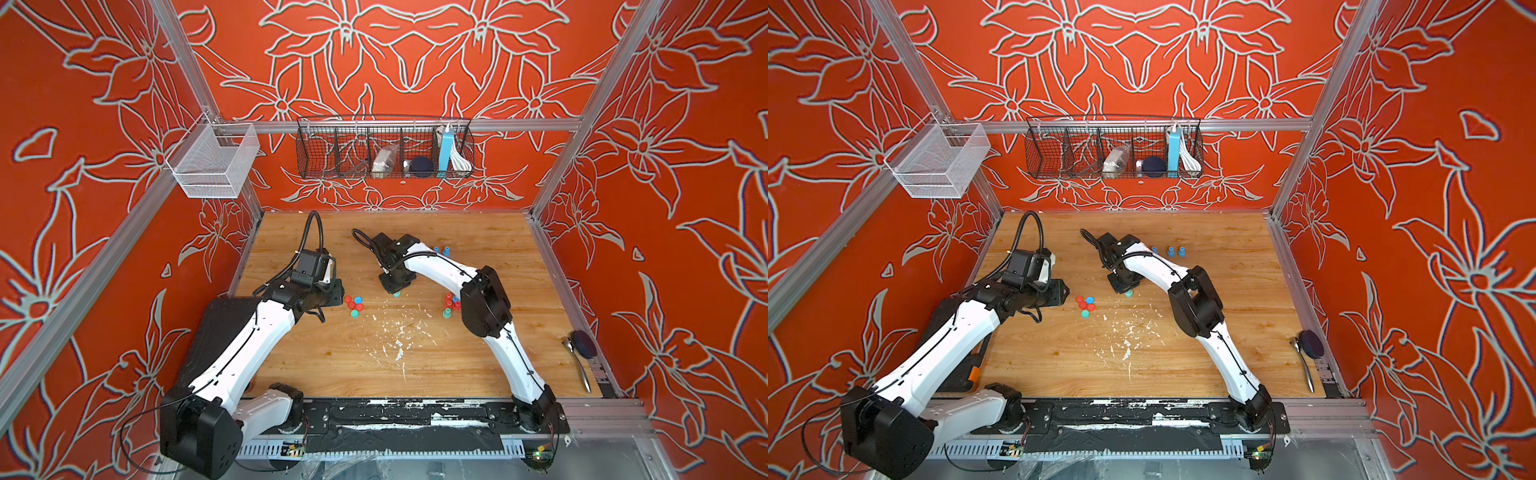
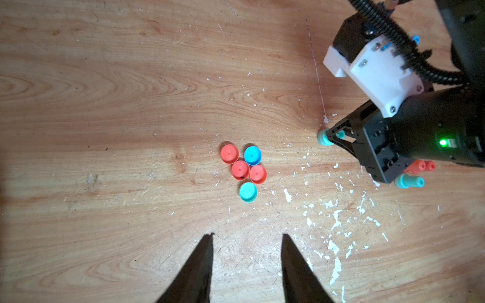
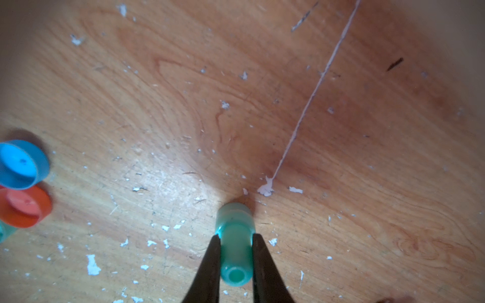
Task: Close the stamp cap
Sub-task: Place the stamp at the center of the board.
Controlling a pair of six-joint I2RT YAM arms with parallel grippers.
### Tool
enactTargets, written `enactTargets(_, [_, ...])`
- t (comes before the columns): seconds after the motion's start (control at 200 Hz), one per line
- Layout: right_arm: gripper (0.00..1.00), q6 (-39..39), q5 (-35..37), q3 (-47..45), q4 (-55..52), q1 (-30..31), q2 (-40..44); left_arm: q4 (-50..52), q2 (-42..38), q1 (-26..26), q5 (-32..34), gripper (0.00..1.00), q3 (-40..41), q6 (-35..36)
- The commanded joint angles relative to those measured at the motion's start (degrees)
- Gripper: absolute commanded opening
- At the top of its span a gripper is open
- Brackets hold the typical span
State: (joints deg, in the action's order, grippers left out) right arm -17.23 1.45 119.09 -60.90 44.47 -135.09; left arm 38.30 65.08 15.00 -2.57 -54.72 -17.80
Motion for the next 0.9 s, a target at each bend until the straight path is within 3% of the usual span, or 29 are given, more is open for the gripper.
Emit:
enactTargets(0.0, [0.10,0.36,3.27,-4.70,-1.95,-2.42,-1.47,-0.16,-0.65,-0.33,0.37,0.43,0.27,0.49])
enactTargets(0.52, [0.09,2.73,4.88,-18.51,4.71,-13.21,6.49,-0.16,-0.86,-0.37,0.46,0.43,0.20,0.60])
enactTargets(0.896, [0.08,3.25,5.24,-22.04,6.83,-22.80,8.19,-0.07,-0.92,-0.41,0.46,0.43,0.16,0.78])
